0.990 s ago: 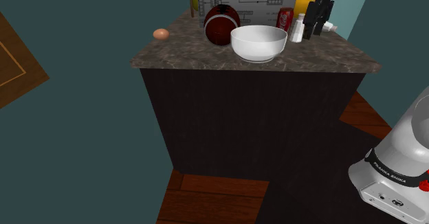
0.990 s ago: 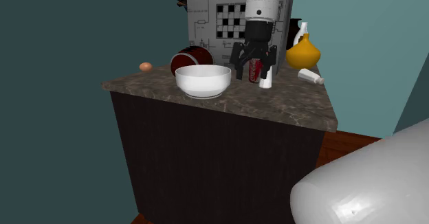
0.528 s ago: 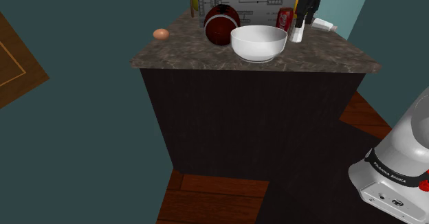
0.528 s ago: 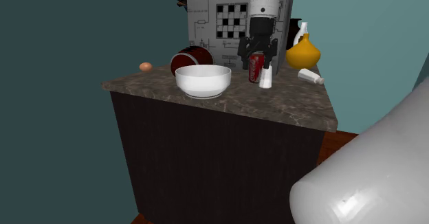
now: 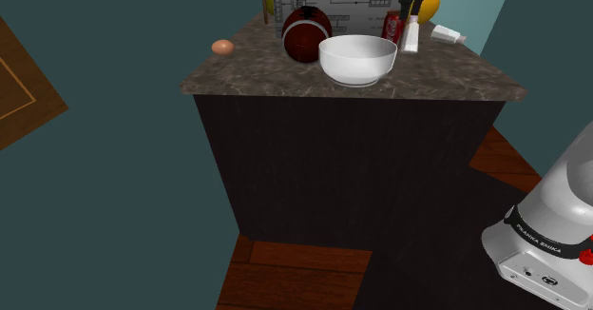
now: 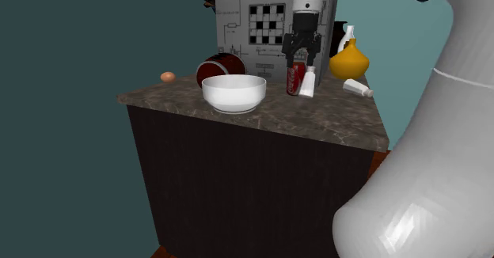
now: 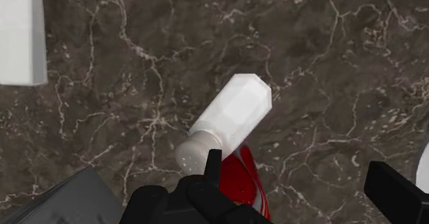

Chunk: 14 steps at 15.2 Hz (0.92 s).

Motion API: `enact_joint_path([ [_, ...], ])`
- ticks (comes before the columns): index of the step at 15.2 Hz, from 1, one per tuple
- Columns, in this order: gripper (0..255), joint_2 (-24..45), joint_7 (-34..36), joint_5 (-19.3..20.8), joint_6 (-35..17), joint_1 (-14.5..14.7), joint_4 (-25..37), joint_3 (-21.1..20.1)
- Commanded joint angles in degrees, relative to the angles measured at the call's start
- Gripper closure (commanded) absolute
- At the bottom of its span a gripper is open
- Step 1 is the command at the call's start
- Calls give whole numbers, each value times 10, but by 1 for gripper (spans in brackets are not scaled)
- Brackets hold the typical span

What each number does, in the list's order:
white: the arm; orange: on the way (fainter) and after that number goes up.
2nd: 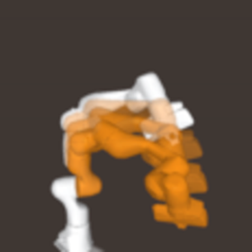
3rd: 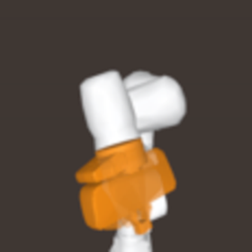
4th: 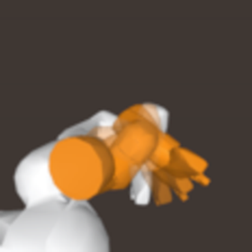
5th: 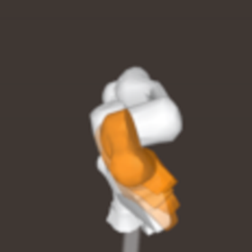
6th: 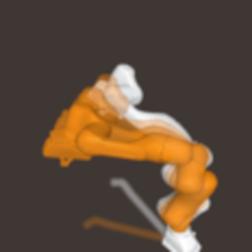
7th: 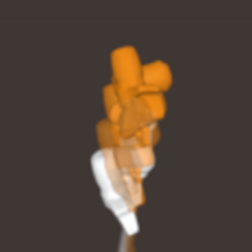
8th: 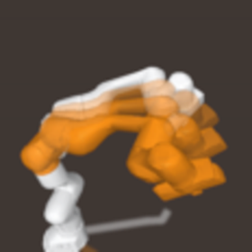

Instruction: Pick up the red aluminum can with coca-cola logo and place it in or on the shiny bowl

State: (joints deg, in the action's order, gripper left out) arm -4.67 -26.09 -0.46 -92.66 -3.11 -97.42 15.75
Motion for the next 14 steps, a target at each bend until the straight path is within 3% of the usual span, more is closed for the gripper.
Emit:
enact_joint_path([
  [1, 0, 44, -24, -8, 5, -6, 52, 9],
  [4, 0, 99, -51, -20, 21, -17, 126, 18],
  [11, 0, 87, -49, -16, -41, -14, 52, 16],
  [14, 0, 87, -49, -16, -41, -14, 52, 16],
])
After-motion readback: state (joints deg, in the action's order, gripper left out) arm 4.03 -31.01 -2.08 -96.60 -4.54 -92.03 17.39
